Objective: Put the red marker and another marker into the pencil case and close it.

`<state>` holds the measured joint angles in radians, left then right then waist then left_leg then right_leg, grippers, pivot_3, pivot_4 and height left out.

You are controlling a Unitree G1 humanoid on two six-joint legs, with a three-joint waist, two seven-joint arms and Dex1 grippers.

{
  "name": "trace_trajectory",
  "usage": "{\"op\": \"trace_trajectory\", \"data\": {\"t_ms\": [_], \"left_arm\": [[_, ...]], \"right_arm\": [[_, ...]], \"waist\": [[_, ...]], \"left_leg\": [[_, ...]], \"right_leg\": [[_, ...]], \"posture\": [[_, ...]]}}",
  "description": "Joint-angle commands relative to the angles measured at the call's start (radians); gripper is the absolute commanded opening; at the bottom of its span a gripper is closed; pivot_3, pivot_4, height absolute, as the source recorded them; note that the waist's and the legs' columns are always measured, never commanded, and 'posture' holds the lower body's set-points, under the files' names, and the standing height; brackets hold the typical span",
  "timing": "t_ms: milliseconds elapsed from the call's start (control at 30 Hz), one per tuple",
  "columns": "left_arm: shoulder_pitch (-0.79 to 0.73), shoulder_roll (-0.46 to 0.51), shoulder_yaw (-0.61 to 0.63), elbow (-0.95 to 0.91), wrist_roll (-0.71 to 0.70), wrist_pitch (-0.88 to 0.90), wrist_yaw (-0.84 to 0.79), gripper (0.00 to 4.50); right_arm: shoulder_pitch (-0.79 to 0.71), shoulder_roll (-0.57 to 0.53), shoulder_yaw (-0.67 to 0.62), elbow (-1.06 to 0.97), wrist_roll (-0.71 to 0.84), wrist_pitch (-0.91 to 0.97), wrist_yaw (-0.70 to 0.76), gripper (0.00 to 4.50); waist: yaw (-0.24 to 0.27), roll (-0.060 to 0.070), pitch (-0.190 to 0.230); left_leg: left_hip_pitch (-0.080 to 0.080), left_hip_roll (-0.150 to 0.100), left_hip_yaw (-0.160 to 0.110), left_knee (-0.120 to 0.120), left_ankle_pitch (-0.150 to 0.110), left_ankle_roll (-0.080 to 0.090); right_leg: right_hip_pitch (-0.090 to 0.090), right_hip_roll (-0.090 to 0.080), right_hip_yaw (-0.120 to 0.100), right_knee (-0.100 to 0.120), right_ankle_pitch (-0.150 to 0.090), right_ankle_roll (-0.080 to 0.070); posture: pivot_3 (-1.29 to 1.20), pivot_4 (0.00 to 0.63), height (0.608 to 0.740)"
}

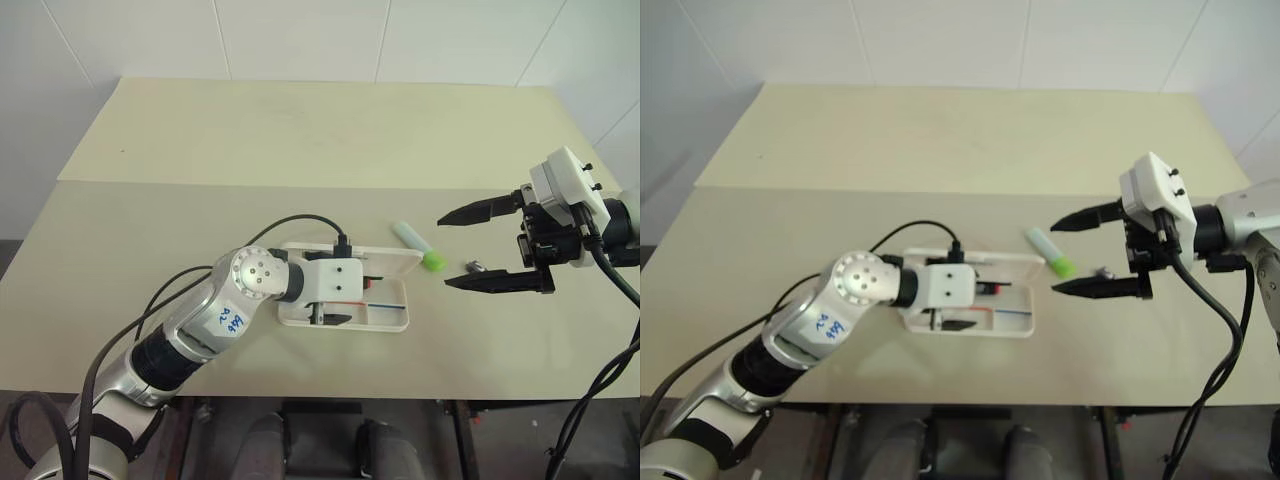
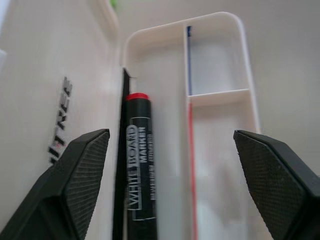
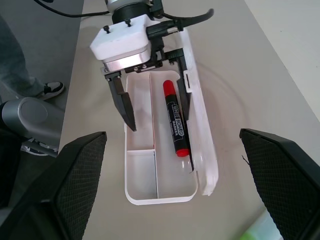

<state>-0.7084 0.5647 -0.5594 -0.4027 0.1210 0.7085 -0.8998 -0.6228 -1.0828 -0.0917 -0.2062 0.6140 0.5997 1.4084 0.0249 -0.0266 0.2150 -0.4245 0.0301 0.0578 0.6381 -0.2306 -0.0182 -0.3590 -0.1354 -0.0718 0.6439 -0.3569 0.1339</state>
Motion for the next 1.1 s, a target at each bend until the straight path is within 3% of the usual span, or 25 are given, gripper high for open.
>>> {"op": "trace_trajectory", "data": {"t_ms": [33, 267, 467, 633, 733, 833, 967, 1100], "left_arm": [[0.016, 0.011, 0.039, -0.092, -0.016, 0.100, -0.003, 4.21], [0.048, 0.022, 0.132, -0.244, -0.109, 0.361, 0.008, 4.21], [0.078, 0.103, 0.311, -0.375, -0.251, 0.540, -0.014, 4.21], [0.111, 0.183, 0.531, -0.479, -0.413, 0.662, -0.072, 4.21], [0.099, 0.250, 0.744, -0.508, -0.541, 0.700, -0.163, 4.21], [0.057, 0.347, 0.896, -0.324, -0.555, 0.605, -0.164, 4.21], [-0.059, 0.384, 0.854, -0.098, -0.563, 0.485, -0.121, 4.21], [-0.186, 0.330, 0.639, 0.063, -0.537, 0.367, -0.117, 4.21]], "right_arm": [[-0.025, -0.007, 0.016, 0.036, -0.047, 0.004, -0.043, 4.50], [-0.029, 0.073, 0.146, 0.221, -0.248, -0.017, -0.198, 4.50], [-0.036, 0.115, 0.184, 0.286, -0.298, -0.019, -0.207, 4.50], [-0.050, 0.138, 0.191, 0.357, -0.345, -0.047, -0.225, 4.50], [-0.060, 0.160, 0.189, 0.388, -0.358, -0.052, -0.231, 4.50], [-0.073, 0.196, 0.184, 0.418, -0.371, -0.046, -0.269, 4.50], [-0.088, 0.227, 0.183, 0.443, -0.386, -0.036, -0.293, 4.50], [-0.108, 0.273, 0.187, 0.477, -0.406, -0.013, -0.350, 4.50]], "waist": [[0.000, 0.000, 0.000], [-0.002, 0.000, 0.000], [-0.003, 0.001, 0.000], [-0.004, 0.001, 0.000], [-0.005, 0.000, 0.000], [-0.005, 0.000, 0.000], [-0.001, 0.000, 0.000], [0.000, 0.000, 0.000]], "left_leg": [[0.000, 0.000, 0.000, 0.000, 0.000, 0.000], [0.000, 0.000, 0.000, 0.000, 0.000, 0.000], [0.000, 0.001, 0.000, -0.001, 0.000, 0.000], [0.000, 0.001, 0.000, 0.000, 0.000, 0.000], [0.000, 0.001, 0.000, 0.000, 0.000, -0.001], [0.001, 0.001, 0.000, 0.000, 0.000, -0.001], [0.002, 0.001, 0.000, 0.000, 0.000, -0.001], [0.001, 0.001, 0.001, 0.000, -0.001, -0.001]], "right_leg": [[0.000, 0.000, 0.000, 0.000, 0.000, 0.000], [0.000, 0.000, 0.001, 0.000, 0.000, 0.000], [-0.001, 0.001, 0.001, 0.001, 0.000, 0.000], [0.000, 0.001, 0.001, 0.000, 0.000, 0.000], [-0.001, 0.001, 0.001, 0.000, 0.000, 0.000], [-0.001, 0.002, 0.001, -0.001, 0.000, -0.001], [0.000, 0.002, 0.001, 0.000, 0.000, -0.001], [0.000, 0.001, 0.002, 0.001, 0.000, -0.001]], "posture": [[0.00, 0.150, 0.740], [0.00, 0.150, 0.740], [0.00, 0.150, 0.740], [0.00, 0.150, 0.740], [0.00, 0.150, 0.740], [0.00, 0.150, 0.740], [0.00, 0.150, 0.740], [0.00, 0.150, 0.740]]}}
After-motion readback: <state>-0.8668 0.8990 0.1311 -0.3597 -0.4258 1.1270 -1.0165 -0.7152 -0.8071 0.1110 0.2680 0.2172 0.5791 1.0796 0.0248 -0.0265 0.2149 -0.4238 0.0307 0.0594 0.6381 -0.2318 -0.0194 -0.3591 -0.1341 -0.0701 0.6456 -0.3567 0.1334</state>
